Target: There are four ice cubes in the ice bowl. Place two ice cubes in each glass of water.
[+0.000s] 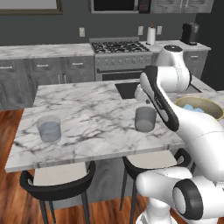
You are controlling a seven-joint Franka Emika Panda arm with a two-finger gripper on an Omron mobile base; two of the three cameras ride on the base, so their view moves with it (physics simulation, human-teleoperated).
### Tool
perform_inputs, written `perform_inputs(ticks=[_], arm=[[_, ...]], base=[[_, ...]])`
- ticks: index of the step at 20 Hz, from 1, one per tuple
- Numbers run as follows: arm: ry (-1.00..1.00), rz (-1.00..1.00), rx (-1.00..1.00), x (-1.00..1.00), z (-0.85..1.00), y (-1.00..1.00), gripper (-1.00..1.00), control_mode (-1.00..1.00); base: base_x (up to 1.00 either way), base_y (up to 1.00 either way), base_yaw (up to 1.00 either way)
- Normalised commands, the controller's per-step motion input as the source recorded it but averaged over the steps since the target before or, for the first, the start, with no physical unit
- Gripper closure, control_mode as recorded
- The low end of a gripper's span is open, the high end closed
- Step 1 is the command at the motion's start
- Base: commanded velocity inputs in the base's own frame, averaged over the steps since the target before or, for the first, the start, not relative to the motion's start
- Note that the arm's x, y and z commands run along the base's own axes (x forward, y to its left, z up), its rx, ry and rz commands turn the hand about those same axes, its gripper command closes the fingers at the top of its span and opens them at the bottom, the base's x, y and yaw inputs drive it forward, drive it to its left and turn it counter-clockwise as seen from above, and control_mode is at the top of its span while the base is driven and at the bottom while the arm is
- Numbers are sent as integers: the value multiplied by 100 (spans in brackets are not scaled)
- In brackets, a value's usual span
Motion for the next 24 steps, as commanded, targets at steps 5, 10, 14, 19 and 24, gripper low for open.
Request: perform_inputs(ticks=[5, 10, 14, 19, 24], arm=[[-1, 0, 1, -10, -1, -30, -100, -100], [0, 1, 0, -10, 0, -86, -100, -100], [6, 0, 0, -2, -11, -68, -100, -100], [4, 7, 0, 1, -10, -60, -100, -100], [3, 0, 0, 27, 0, -43, -100, -100]], base=[[0, 0, 0], [0, 0, 0], [0, 0, 0], [0, 0, 0], [0, 0, 0]])
